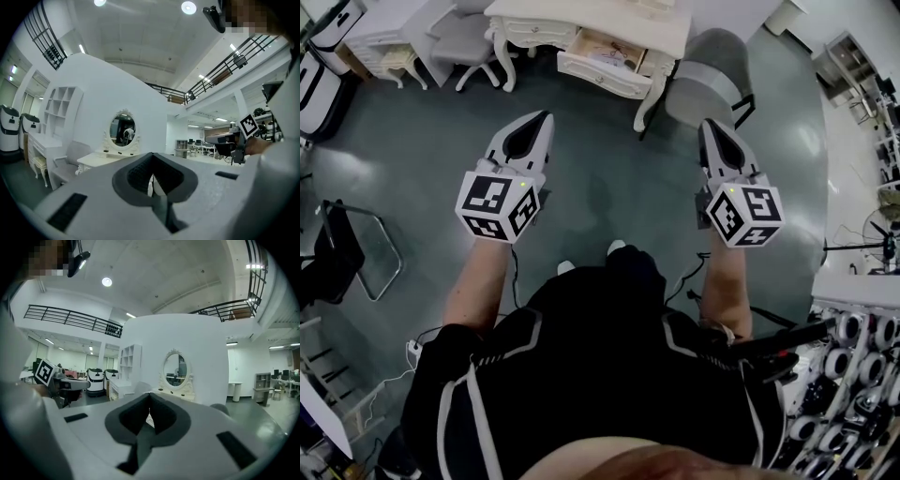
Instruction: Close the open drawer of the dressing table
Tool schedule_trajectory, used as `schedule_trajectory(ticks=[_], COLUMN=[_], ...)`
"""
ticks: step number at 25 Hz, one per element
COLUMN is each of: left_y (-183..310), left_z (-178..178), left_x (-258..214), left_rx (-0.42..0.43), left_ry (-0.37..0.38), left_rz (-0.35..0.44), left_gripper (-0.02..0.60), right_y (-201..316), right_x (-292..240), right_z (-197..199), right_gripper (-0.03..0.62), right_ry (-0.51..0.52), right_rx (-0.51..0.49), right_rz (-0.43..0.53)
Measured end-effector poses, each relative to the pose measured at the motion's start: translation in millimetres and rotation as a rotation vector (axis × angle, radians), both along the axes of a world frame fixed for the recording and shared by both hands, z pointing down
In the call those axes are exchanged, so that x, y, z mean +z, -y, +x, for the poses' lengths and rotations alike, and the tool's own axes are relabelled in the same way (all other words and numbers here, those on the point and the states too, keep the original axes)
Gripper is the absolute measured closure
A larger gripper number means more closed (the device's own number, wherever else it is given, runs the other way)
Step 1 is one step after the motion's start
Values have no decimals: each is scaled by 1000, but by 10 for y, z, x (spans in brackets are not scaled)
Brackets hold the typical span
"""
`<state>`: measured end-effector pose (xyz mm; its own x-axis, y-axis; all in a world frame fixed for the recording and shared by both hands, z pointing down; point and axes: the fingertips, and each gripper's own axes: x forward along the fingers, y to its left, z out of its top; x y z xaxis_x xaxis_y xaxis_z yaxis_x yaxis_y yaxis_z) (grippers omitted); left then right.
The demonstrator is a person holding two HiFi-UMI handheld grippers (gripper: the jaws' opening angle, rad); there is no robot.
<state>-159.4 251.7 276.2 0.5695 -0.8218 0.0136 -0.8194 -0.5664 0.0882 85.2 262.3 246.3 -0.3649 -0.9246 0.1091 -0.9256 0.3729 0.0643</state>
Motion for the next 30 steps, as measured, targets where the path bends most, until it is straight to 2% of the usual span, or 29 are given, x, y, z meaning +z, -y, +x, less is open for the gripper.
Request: schedule_trajectory(ticks=[5, 12, 17, 25, 30], left_y=[209, 646, 1004, 1653, 1964], left_z=[-42, 32, 244, 515, 753], left_x=[4, 33, 20, -67, -80], left_rx=[-30, -65, -74, -144, -139], left_ry=[-19, 12, 11, 17, 26], left_rz=[0, -19, -16, 2, -14], left_gripper=[581, 581, 581, 581, 581], right_y=[289, 875, 1283, 1920, 2216], right_x=[-10, -71, -104, -125, -116], right_z=[-13, 14, 147, 465, 667], right_gripper=[589, 589, 589, 589, 589], right_ry=[8, 30, 25, 46, 51], right_rx=[-26, -75, -108, -125, -136], right_rz=[15, 38, 45, 48, 45])
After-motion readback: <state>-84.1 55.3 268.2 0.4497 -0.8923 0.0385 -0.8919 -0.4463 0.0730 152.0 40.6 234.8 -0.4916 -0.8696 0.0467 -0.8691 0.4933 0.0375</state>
